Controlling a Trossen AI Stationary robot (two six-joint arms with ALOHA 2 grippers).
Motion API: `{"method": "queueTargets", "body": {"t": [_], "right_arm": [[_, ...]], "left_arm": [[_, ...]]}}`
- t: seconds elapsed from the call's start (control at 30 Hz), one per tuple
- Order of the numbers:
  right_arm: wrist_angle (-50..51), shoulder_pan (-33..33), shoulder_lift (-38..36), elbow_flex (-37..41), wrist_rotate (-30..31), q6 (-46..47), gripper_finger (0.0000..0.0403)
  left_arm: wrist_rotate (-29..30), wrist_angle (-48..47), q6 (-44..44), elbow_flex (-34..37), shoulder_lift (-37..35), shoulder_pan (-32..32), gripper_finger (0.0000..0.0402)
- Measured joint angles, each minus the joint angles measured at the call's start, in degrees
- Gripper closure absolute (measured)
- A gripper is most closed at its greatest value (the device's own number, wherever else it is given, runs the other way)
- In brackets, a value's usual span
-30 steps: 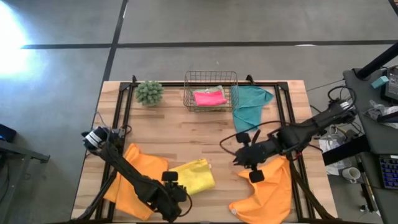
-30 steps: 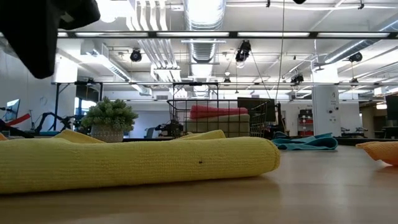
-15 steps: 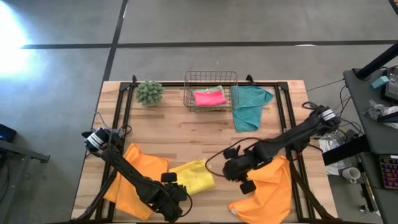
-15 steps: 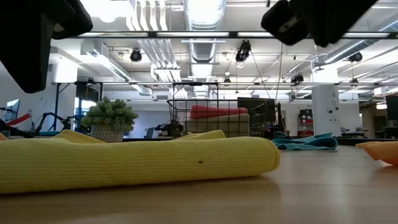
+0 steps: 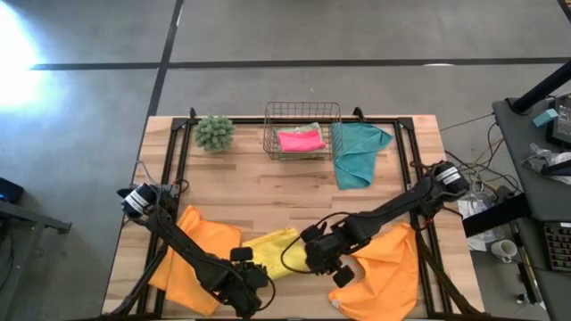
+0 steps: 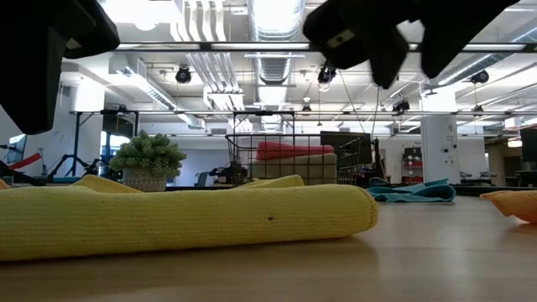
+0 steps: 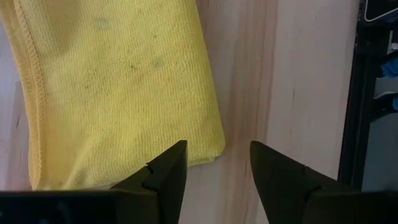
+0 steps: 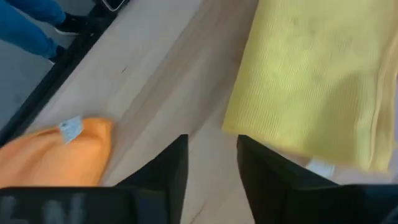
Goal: Fold microfiber towels
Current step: Put the yellow folded towel into the wire basket
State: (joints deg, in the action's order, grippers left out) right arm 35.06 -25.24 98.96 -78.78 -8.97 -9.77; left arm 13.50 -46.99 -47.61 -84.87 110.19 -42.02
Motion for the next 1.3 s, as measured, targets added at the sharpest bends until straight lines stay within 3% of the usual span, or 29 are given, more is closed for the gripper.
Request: {"method": "queueTargets", "body": {"t": [0.4, 0.83, 1.03, 1.13, 1.3], "right_arm": [[-7.1, 0.0, 5.4, 0.0, 2.0, -5.7, 0.0206], [-9.8, 0.7, 9.1, -0.1, 7.9, -5.9, 0.0204], [-10.6, 1.2, 10.7, -0.2, 7.4, -4.4, 0.0204], [-10.6, 1.2, 10.7, -0.2, 5.0, -2.3, 0.0204], [-11.3, 1.1, 10.2, -0.3, 4.3, -0.7, 0.0204]], "left_arm": [[0.1, 3.0, 2.7, 0.2, 3.2, 0.0, 0.0242], [0.9, 0.7, -3.0, -0.3, 8.8, 0.0, 0.0242], [1.0, 0.3, -3.7, -0.3, 9.3, 0.2, 0.0243], [0.9, 0.1, -4.6, -0.3, 9.3, 0.7, 0.0263], [1.0, -0.5, -4.5, -0.3, 9.4, 1.0, 0.033]]}}
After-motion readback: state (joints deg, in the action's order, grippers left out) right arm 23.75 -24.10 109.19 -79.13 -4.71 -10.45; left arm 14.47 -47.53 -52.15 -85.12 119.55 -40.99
